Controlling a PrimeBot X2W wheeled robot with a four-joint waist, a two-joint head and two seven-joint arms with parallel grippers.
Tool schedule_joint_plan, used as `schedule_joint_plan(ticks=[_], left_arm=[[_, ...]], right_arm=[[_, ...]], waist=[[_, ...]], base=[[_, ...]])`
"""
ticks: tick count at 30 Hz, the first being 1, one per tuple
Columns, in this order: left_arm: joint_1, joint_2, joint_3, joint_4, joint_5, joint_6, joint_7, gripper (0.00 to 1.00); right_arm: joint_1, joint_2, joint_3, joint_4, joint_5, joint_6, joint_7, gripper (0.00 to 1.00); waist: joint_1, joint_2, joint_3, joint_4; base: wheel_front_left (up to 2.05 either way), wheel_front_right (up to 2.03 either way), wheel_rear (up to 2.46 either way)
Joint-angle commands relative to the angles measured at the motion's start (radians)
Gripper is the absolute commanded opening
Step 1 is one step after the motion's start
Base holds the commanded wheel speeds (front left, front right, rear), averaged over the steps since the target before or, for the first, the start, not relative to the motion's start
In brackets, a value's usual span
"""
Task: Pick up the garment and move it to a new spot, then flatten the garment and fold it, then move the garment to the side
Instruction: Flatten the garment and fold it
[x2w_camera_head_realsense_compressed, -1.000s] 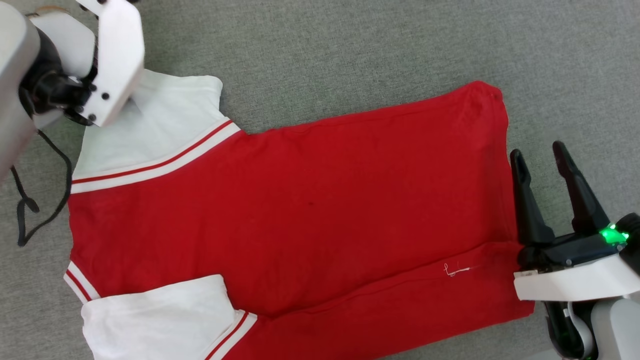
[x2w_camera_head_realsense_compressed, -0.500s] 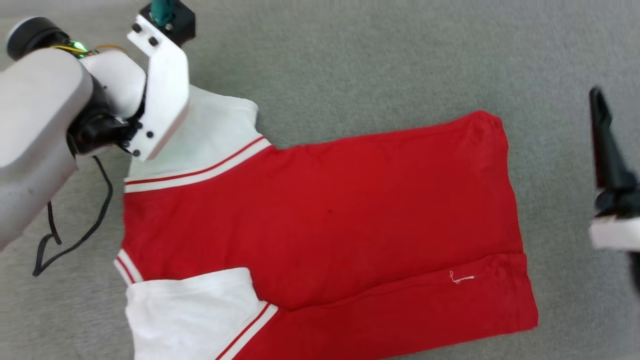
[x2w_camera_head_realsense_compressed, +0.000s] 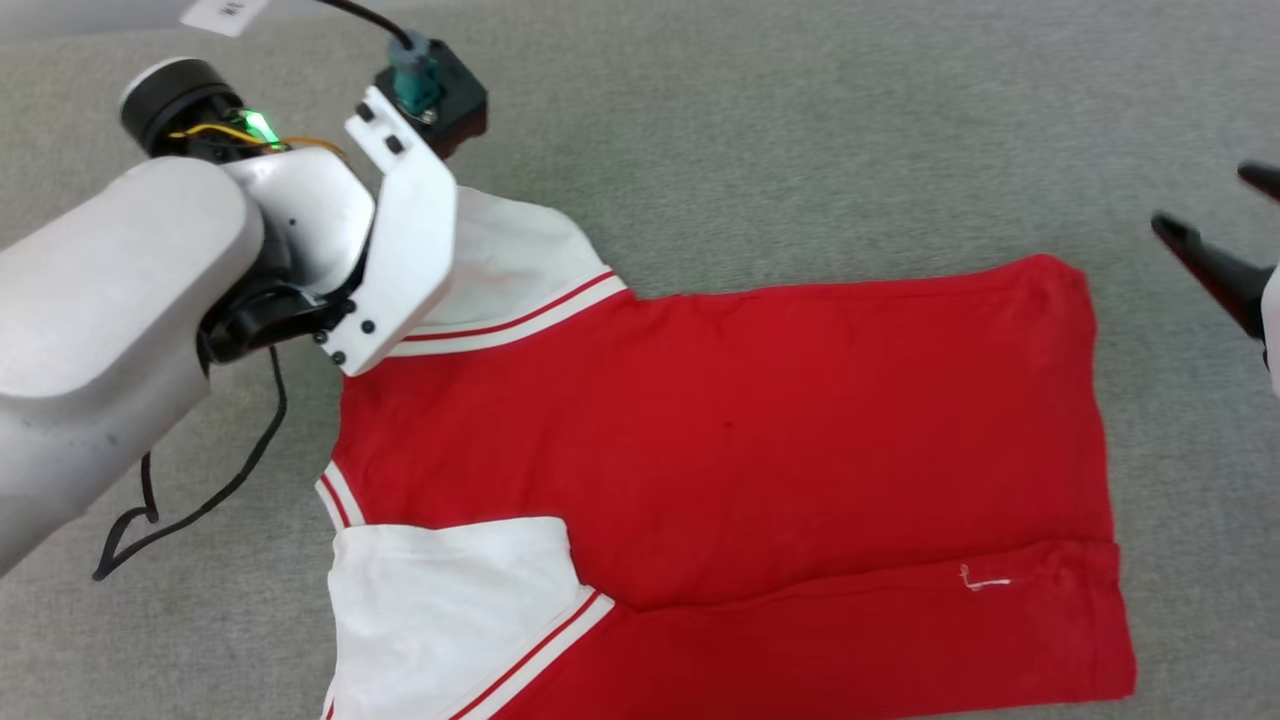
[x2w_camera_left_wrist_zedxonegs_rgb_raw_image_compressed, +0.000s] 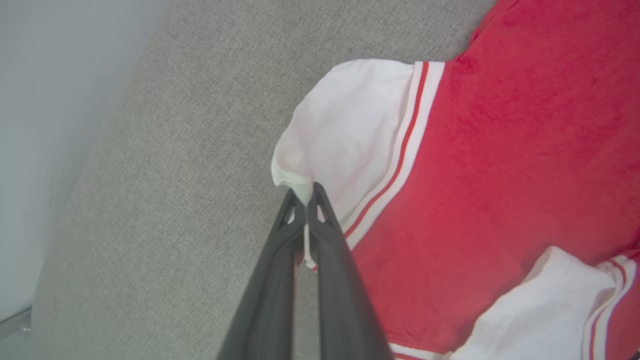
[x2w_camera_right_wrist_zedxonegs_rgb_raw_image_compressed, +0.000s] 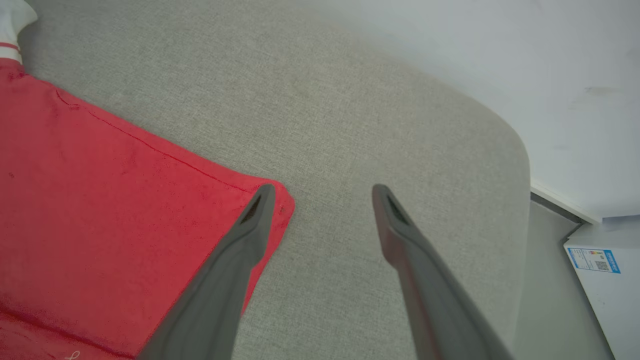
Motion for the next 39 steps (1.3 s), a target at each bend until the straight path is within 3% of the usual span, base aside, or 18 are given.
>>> schedule_joint_plan(ticks=[1,6,11,20,28,29,30,39], left_arm=[[-0.006,-0.009,-0.001,-0.01,0.012,0.0,-0.009,0.0],[-0.03,-0.031,-0.005,-0.028,0.023,0.0,-0.024,0.0],[-0.056,-0.046,-0.011,-0.04,0.032,0.0,-0.04,0.0],[-0.092,-0.054,-0.019,-0.046,0.038,0.0,-0.06,0.0],[-0.101,-0.059,-0.026,-0.037,0.039,0.0,-0.086,0.0],[-0.099,-0.058,-0.027,-0.035,0.039,0.0,-0.088,0.0],[-0.095,-0.058,-0.027,-0.032,0.037,0.0,-0.092,0.0],[-0.035,-0.061,-0.028,0.003,0.01,0.0,-0.164,0.0]], right_arm=[[-0.048,-0.037,0.048,0.012,0.043,-0.001,0.098,1.0],[-0.137,-0.09,0.149,0.053,0.137,-0.001,0.331,1.0],[-0.195,-0.079,0.186,0.117,0.156,-0.001,0.444,1.0],[-0.235,-0.038,0.25,0.206,0.133,-0.001,0.467,1.0],[-0.187,-0.013,0.324,0.247,0.19,-0.001,0.418,1.0],[-0.189,-0.011,0.327,0.247,0.195,-0.001,0.407,0.42],[-0.194,-0.009,0.326,0.247,0.202,-0.001,0.394,0.0],[-0.223,-0.029,0.309,0.26,0.219,-0.001,0.249,0.0]], waist=[[0.0,-0.0001,0.019,0.02],[0.0,-0.0001,0.054,0.053],[0.0,-0.0001,0.096,0.082],[0.0,-0.0001,0.161,0.115],[0.0,-0.0001,0.185,0.124],[0.0,-0.0001,0.183,0.124],[0.0,-0.0001,0.18,0.124],[0.0,-0.0001,0.07,0.121]], base=[[0.0,0.0,0.0],[0.0,0.0,0.0],[0.0,0.0,0.0],[0.0,0.0,0.0],[0.0,0.0,0.0],[0.0,0.0,0.0],[0.0,0.0,0.0],[0.0,0.0,0.0]])
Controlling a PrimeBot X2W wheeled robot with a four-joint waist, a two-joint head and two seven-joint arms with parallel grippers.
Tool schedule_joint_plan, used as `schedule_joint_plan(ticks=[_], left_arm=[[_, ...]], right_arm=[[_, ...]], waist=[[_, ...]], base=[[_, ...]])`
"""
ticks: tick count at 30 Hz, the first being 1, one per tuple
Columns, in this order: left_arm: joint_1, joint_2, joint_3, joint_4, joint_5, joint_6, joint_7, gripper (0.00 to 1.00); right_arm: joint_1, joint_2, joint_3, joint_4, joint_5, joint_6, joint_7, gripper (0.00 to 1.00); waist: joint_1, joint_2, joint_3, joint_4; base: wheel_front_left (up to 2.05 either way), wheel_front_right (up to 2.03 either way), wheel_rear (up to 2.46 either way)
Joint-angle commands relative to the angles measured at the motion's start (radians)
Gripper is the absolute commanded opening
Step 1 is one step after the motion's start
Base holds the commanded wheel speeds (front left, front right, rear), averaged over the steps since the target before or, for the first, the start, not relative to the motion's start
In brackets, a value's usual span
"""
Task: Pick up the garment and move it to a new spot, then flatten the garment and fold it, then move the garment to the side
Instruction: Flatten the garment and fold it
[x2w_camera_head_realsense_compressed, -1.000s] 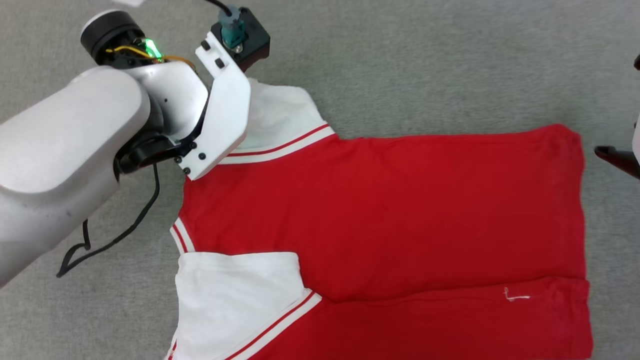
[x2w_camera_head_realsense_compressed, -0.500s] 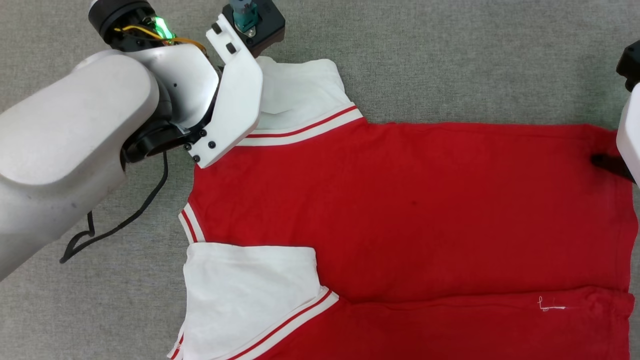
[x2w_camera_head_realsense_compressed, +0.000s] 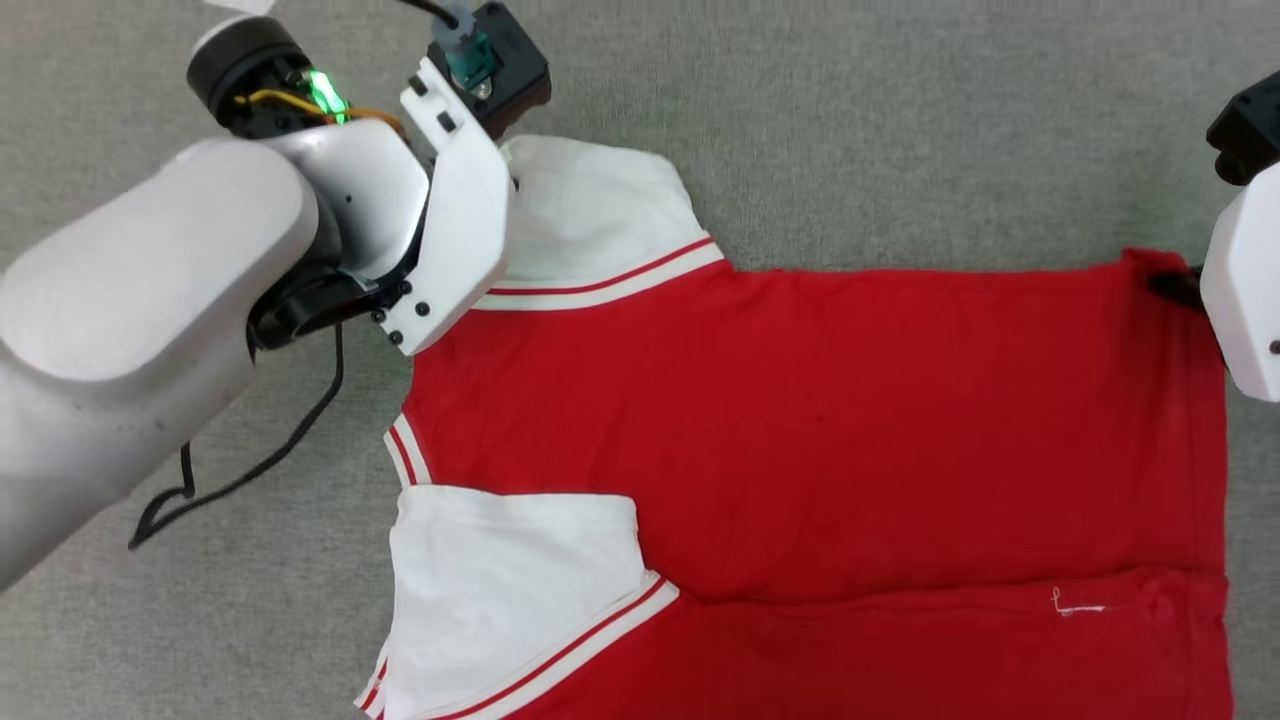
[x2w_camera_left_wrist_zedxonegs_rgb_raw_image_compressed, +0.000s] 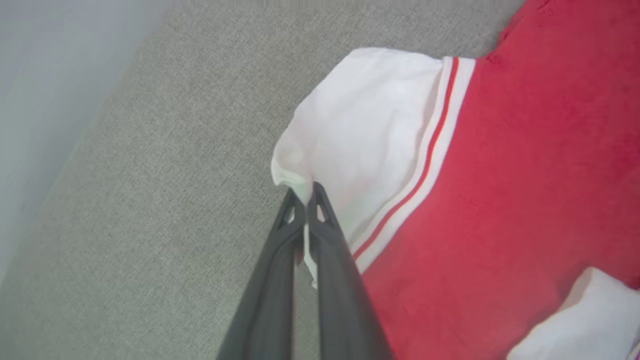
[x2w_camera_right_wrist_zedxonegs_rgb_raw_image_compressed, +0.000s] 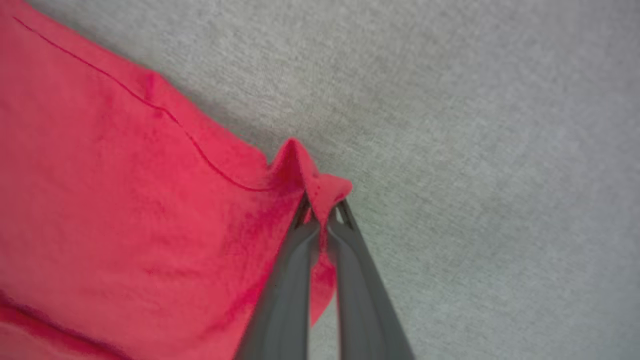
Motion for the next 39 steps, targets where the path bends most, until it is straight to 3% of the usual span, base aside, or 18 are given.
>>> schedule_joint_plan(ticks=[1,11,20,28,33,39], left_arm=[[0.024,-0.002,0.003,0.006,-0.01,0.0,-0.019,0.0],[0.157,0.048,0.003,-0.036,-0.036,0.015,-0.096,0.0],[0.35,0.174,-0.001,-0.224,-0.035,0.084,-0.117,0.0],[0.573,0.245,-0.002,-0.346,-0.036,0.132,-0.098,0.0],[0.704,0.262,-0.001,-0.367,-0.022,0.146,-0.086,0.0],[0.776,0.239,-0.003,-0.326,-0.011,0.156,-0.104,0.0]], right_arm=[[0.016,0.006,-0.005,0.008,0.008,-0.001,-0.024,0.0],[0.148,-0.03,0.007,-0.034,0.047,-0.001,-0.169,0.0],[0.337,-0.082,-0.013,-0.091,0.08,-0.001,-0.268,0.0],[0.547,-0.124,-0.044,-0.133,0.108,-0.001,-0.321,0.0],[0.662,-0.123,-0.051,-0.134,0.12,-0.001,-0.345,0.0],[0.724,-0.093,-0.039,-0.118,0.107,-0.001,-0.354,0.0]], waist=[[-0.0001,0.0,-0.054,-0.002],[-0.0001,0.0,-0.235,-0.005],[-0.0001,0.0,-0.35,0.005],[-0.0001,0.0,-0.41,0.016],[-0.0001,0.0,-0.412,0.017],[-0.0001,0.0,-0.376,0.015]], base=[[0.0,0.0,0.0],[0.0,0.0,0.0],[0.0,0.0,0.0],[0.0,0.0,0.0],[0.0,0.0,0.0],[0.0,0.0,0.0]])
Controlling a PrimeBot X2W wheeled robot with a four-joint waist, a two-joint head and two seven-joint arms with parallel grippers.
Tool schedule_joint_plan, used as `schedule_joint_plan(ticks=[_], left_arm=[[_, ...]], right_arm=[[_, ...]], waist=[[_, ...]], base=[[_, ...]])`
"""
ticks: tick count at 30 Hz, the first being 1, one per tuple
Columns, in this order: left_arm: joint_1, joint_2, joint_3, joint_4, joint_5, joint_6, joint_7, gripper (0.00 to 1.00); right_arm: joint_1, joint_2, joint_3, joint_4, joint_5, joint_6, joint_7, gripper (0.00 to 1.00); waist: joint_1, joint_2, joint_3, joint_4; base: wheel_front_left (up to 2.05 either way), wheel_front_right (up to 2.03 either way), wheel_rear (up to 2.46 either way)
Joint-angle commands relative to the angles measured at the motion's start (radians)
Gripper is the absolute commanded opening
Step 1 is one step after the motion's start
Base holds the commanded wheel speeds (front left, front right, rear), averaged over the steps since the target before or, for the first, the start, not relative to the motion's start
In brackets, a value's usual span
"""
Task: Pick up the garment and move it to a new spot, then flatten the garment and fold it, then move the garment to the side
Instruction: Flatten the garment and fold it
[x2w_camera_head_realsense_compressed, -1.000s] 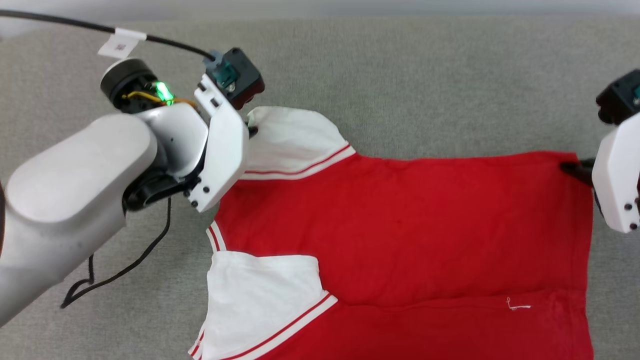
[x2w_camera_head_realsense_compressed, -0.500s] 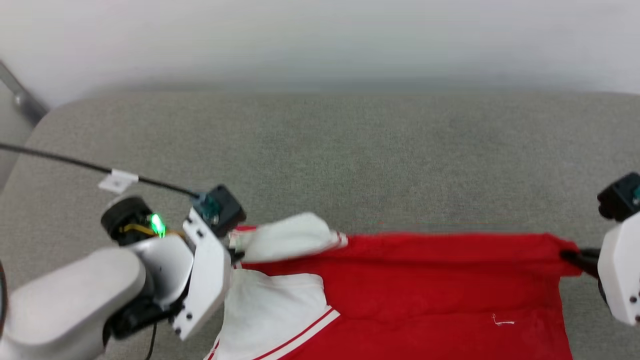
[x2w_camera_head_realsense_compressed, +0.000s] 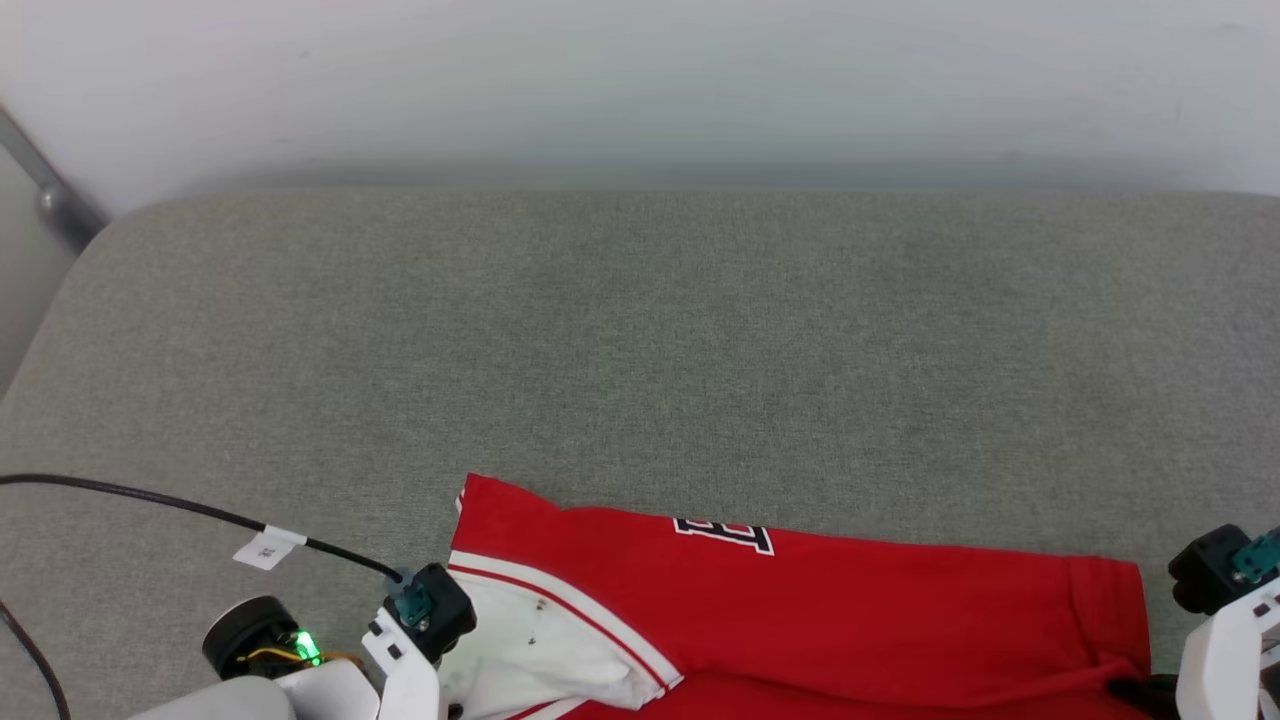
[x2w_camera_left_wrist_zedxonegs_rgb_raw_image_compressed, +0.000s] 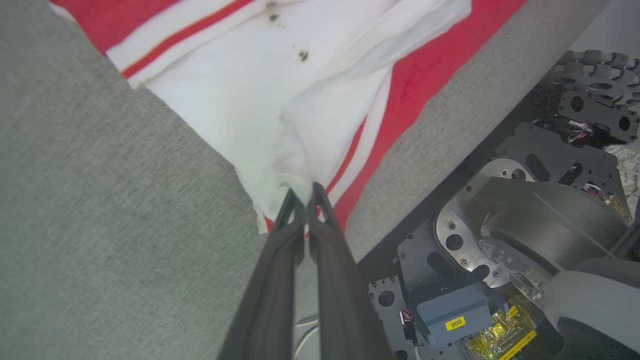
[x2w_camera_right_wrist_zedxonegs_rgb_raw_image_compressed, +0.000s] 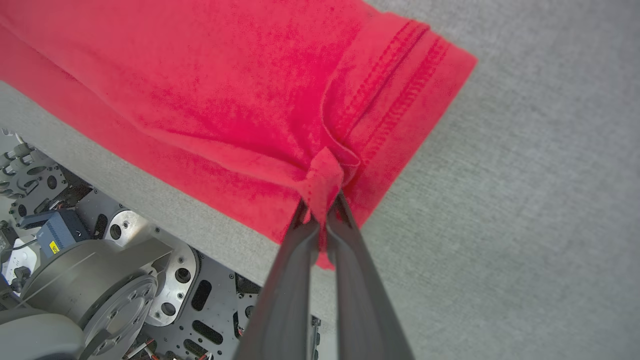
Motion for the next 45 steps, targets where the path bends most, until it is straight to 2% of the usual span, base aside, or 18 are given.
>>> schedule_joint_plan(ticks=[1,6,7,8,9,13,16,23,29,32,33,36,40,42,45], left_arm=[[0.027,-0.013,0.002,0.029,0.007,-0.003,-0.011,0.0],[0.06,-0.053,0.003,0.089,0.0,-0.017,-0.041,0.0],[0.064,-0.059,0.006,0.1,0.0,-0.016,-0.052,0.21],[0.063,-0.064,0.011,0.11,0.008,-0.012,-0.067,0.96],[0.061,-0.066,0.016,0.117,0.012,-0.01,-0.08,1.0],[0.061,-0.052,0.04,0.112,0.035,0.011,-0.15,1.0],[0.069,-0.031,0.072,0.078,0.061,0.056,-0.228,1.0],[0.108,-0.025,0.16,0.022,0.15,0.235,-0.472,1.0],[0.157,-0.077,0.229,0.051,0.218,0.395,-0.692,1.0],[0.184,-0.113,0.267,0.077,0.236,0.468,-0.759,1.0],[0.184,-0.113,0.267,0.077,0.236,0.468,-0.759,1.0],[0.217,-0.151,0.313,0.096,0.264,0.528,-0.787,1.0],[0.257,-0.206,0.402,0.089,0.322,0.575,-0.793,1.0],[0.293,-0.235,0.455,0.077,0.364,0.589,-0.794,1.0],[0.336,-0.278,0.527,0.07,0.426,0.584,-0.794,1.0]], right_arm=[[0.013,0.019,0.006,0.012,-0.011,-0.001,-0.005,0.0],[0.006,0.055,0.023,0.053,-0.023,-0.001,-0.013,0.0],[0.003,0.061,0.02,0.061,-0.023,-0.001,-0.023,0.0],[-0.001,0.064,0.014,0.065,-0.025,-0.001,-0.033,0.35],[-0.004,0.064,0.008,0.066,-0.028,-0.001,-0.046,1.0],[0.01,0.048,-0.029,0.043,-0.024,-0.001,-0.107,1.0],[0.04,0.03,-0.08,0.008,-0.016,-0.001,-0.153,1.0],[0.131,0.019,-0.278,-0.036,0.002,-0.001,-0.232,1.0],[0.228,0.083,-0.415,0.014,0.045,-0.001,-0.213,1.0],[0.256,0.134,-0.46,0.043,0.087,-0.001,-0.191,1.0],[0.256,0.134,-0.46,0.043,0.087,-0.001,-0.191,1.0],[0.274,0.176,-0.483,0.064,0.116,-0.001,-0.17,1.0],[0.273,0.219,-0.488,0.08,0.131,-0.001,-0.146,1.0],[0.265,0.238,-0.487,0.091,0.142,-0.001,-0.13,1.0],[0.25,0.261,-0.473,0.107,0.155,-0.001,-0.101,1.0]], waist=[[0.0002,0.0,0.016,-0.004],[0.0002,0.0,0.034,-0.009],[0.0002,0.0,0.034,-0.009],[0.0002,0.0,0.032,-0.009],[0.0002,0.0,0.029,-0.008],[0.0002,0.0,0.004,-0.006],[0.0002,0.0,-0.015,-0.005],[0.0002,0.0,-0.028,-0.002],[0.0002,0.0,-0.013,0.004],[0.0002,0.0,-0.002,0.01],[0.0002,0.0,-0.002,0.01],[0.0002,0.0,0.01,0.019],[0.0002,0.0,0.026,0.032],[0.0002,0.0,0.034,0.039],[0.0002,0.0,0.046,0.049]], base=[[0.0,0.0,0.0],[0.0,0.0,0.0],[0.0,0.0,0.0],[0.0,0.0,0.0],[0.0,0.0,0.0],[0.0,0.0,0.0],[0.0,0.0,0.0],[0.0,0.0,0.0],[0.0,0.0,0.0],[0.0,0.0,0.0],[0.0,0.0,0.0],[0.0,0.0,0.0],[0.0,0.0,0.0],[0.0,0.0,0.0],[0.0,0.0,0.0]])
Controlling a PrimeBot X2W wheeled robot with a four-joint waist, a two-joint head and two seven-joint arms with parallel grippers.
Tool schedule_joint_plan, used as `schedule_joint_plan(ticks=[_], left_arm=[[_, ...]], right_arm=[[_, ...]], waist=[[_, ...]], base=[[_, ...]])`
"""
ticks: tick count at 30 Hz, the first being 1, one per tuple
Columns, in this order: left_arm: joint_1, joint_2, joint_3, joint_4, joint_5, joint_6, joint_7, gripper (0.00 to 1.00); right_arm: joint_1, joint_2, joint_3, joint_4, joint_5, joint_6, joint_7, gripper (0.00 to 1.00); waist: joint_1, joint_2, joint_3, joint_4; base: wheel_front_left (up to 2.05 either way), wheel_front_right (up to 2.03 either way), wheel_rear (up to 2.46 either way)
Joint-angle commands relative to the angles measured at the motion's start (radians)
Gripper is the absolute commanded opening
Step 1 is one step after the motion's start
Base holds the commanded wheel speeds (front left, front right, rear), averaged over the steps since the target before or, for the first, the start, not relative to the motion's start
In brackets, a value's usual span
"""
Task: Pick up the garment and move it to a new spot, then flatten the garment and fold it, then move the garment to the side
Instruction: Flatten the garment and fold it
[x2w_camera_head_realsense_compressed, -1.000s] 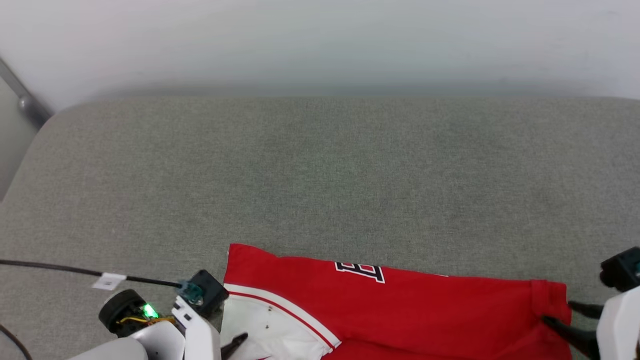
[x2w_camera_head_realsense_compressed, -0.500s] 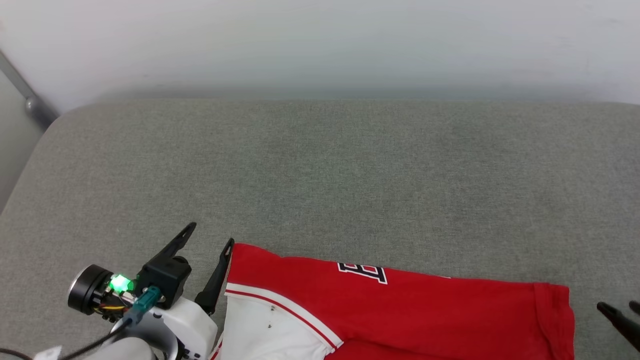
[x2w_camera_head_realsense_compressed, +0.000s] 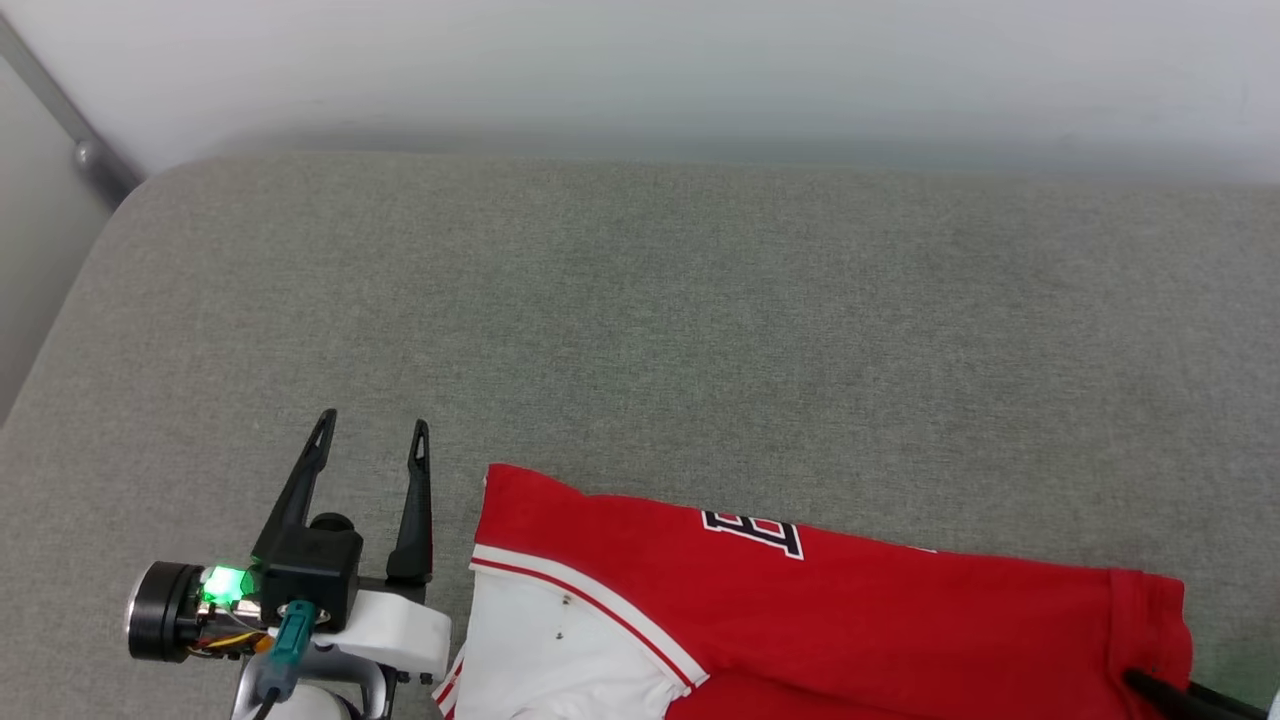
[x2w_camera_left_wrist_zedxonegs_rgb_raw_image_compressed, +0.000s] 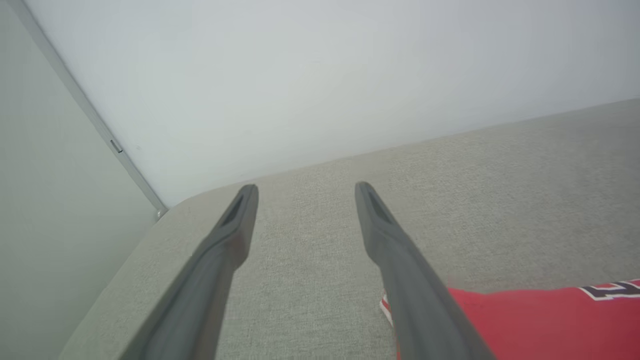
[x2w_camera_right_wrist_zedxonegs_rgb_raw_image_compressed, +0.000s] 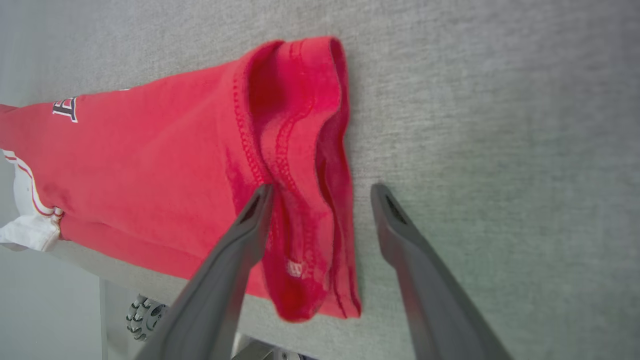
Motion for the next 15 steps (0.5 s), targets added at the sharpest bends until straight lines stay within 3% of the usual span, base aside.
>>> schedule_joint_plan(ticks=[1,15], left_arm=[[0.02,-0.021,0.033,-0.003,0.022,-0.003,-0.007,1.0],[0.199,-0.253,0.316,-0.009,0.273,-0.11,-0.007,1.0]], right_arm=[[-0.015,0.012,0.012,0.006,0.007,-0.001,0.015,1.0],[-0.078,0.084,0.19,0.039,0.031,0.0,0.116,1.0]], waist=[[-0.0001,0.0,0.008,0.009],[-0.0001,0.0,0.041,0.035]], base=[[0.0,0.0,0.0],[0.0,0.0,0.0]])
